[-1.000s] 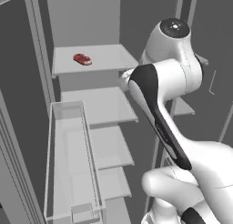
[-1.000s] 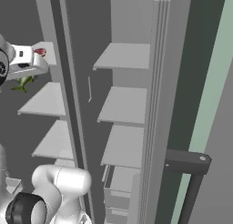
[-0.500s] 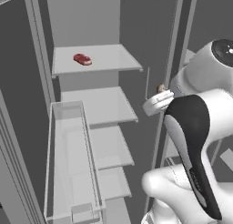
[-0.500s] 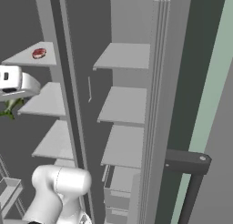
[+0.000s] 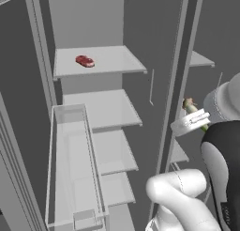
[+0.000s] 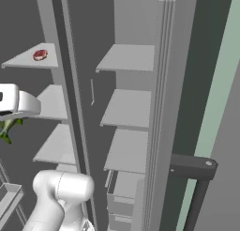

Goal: Gather the cucumber and lemon from the fridge and place them on a tray on the dining counter. Then gather the steak and fish from the fridge and place them on the other tray.

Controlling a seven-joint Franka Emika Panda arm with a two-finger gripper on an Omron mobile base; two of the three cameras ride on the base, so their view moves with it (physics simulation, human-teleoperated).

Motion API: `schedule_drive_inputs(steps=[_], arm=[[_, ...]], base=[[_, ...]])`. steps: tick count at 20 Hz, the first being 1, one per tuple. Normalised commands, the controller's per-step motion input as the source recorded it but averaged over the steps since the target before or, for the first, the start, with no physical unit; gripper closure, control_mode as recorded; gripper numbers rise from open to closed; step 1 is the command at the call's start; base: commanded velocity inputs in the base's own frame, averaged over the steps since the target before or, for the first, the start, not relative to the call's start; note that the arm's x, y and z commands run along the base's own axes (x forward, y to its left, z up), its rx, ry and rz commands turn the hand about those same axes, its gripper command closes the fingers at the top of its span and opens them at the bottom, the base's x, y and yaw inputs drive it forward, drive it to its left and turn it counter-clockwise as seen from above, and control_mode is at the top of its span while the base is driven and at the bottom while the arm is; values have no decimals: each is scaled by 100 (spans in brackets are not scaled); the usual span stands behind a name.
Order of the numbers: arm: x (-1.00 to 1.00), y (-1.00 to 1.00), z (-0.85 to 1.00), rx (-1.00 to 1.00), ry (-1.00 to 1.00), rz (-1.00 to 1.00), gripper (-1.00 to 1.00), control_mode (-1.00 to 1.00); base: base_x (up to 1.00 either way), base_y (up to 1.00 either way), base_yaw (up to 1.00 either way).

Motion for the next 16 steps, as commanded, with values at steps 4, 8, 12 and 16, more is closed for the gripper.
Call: schedule_drive_inputs(steps=[4, 8, 12, 16], arm=[[5, 1, 0, -1, 0, 0, 100, -100], [1, 0, -1, 0, 0, 0, 100, 100], [0, 0, 0, 0, 0, 0, 100, 100], [0, 0, 0, 0, 0, 0, 100, 100]], base=[[0, 0, 0], [-11, -1, 0], [-74, -3, -1], [-91, 0, -5]])
